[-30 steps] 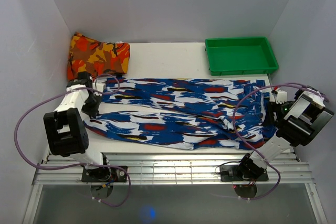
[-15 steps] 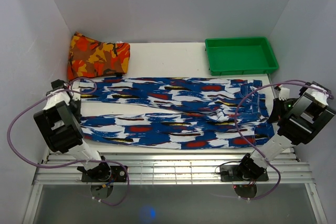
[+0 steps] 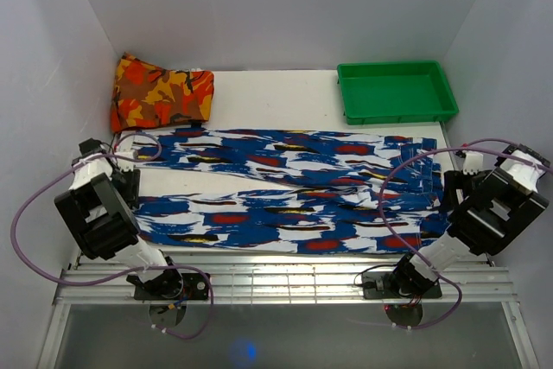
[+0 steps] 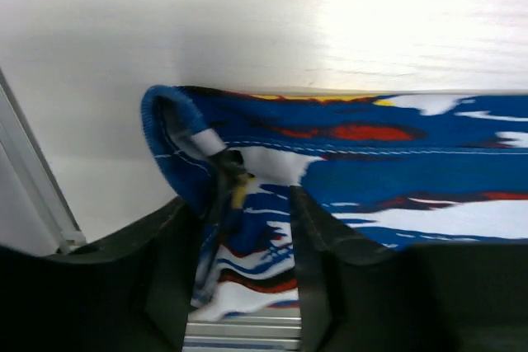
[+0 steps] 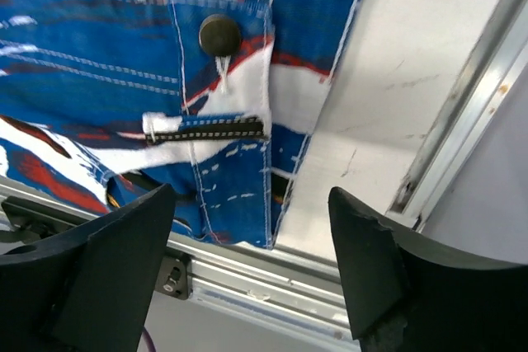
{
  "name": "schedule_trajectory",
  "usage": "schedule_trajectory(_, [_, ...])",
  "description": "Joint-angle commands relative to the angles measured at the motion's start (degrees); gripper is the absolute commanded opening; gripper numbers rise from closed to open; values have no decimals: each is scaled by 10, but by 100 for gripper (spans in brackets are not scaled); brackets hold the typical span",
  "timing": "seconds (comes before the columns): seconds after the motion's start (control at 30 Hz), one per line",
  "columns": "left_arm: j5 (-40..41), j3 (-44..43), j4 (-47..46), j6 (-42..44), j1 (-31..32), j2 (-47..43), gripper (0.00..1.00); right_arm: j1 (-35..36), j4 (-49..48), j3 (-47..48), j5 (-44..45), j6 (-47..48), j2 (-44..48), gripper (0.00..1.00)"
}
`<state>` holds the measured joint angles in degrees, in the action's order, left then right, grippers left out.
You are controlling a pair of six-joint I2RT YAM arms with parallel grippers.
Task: Fold and stack the trousers
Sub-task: Flatten the trousers out
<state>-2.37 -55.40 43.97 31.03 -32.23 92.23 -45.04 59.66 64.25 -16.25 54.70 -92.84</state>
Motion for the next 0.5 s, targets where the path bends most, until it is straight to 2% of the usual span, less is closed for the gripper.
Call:
schedule_trajectory(0.0, [-116, -65, 45, 25, -3, -76, 58, -3, 23, 73, -54, -14, -23, 82])
schedule_trajectory(0.1, [-202, -158, 76, 23, -1, -80, 64, -1, 47, 156, -99, -33, -66, 82])
schedule_trajectory(0.2, [-261, -240, 79, 1, 8, -33, 66, 16, 44, 220, -123, -63, -104, 82])
schedule_trajectory(0.3, [-265, -292, 72, -42, 36, 46, 66, 42, 17, 237, -136, -105, -126, 80])
schedule_trajectory(0.47, [-265, -374, 25, -121, 63, 157, 66, 91, -82, 225, -137, -180, -146, 75])
